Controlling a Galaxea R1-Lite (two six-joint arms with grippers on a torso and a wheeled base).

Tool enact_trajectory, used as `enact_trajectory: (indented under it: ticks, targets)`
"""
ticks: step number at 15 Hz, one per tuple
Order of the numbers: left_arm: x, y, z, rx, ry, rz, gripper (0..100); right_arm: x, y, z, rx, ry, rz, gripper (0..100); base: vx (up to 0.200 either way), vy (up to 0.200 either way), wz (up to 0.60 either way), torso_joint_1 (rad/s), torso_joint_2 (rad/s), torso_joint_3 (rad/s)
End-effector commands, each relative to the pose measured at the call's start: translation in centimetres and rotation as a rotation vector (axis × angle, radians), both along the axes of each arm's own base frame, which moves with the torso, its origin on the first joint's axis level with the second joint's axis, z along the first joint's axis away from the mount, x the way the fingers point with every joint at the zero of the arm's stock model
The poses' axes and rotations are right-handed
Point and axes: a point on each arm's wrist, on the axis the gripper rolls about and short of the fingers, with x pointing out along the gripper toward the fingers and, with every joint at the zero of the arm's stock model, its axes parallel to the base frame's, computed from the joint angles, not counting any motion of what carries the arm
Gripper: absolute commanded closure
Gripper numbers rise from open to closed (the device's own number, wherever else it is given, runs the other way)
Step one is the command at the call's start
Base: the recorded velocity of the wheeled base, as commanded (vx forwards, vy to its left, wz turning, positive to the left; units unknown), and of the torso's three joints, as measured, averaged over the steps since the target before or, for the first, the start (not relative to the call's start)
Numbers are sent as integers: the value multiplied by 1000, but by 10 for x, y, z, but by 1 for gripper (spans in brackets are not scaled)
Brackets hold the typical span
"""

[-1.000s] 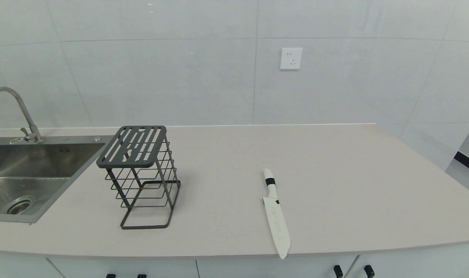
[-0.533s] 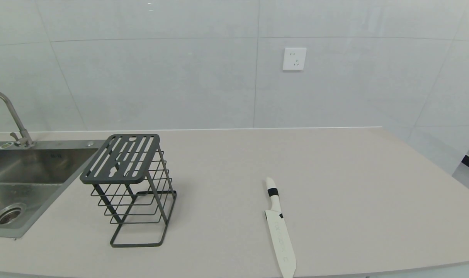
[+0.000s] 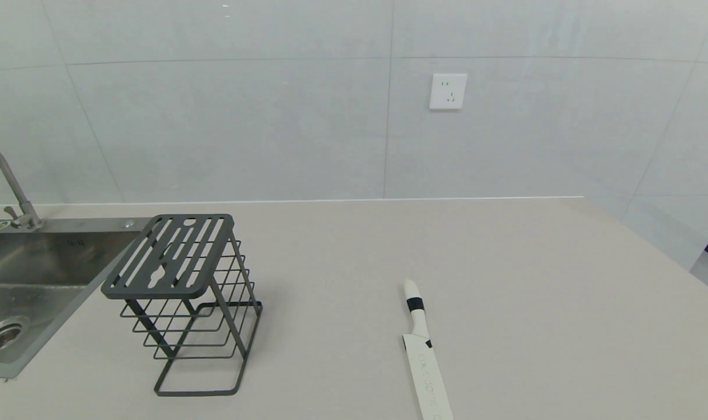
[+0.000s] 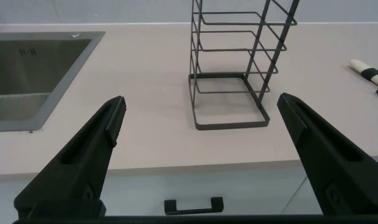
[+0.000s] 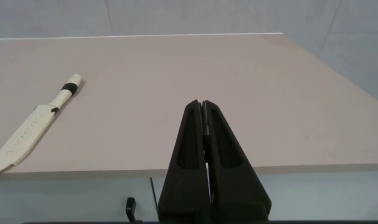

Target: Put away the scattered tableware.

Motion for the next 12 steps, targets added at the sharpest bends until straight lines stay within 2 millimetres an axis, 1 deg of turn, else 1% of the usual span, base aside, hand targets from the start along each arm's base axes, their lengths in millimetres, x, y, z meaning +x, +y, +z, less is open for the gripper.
enact_trajectory:
  ticks: [1, 3, 8, 9, 12]
  targets:
    - [0, 0, 0, -1, 1, 0, 0, 0, 0, 0, 0, 1, 0, 100, 0, 0, 0, 0, 0, 0]
    - [0, 0, 0, -1, 1, 0, 0, 0, 0, 0, 0, 1, 0, 100, 0, 0, 0, 97, -244, -144]
    - [0, 0, 0, -1, 1, 1, 0, 0, 0, 0, 0, 1, 0, 100, 0, 0, 0, 184, -521, -316]
    - [0, 0, 0, -1, 1, 1, 0, 0, 0, 0, 0, 1, 0, 100, 0, 0, 0, 71, -212, -100]
    - [0, 0, 0, -1, 2, 1, 0, 0, 0, 0, 0, 1, 0, 100, 0, 0, 0, 7, -14, -17]
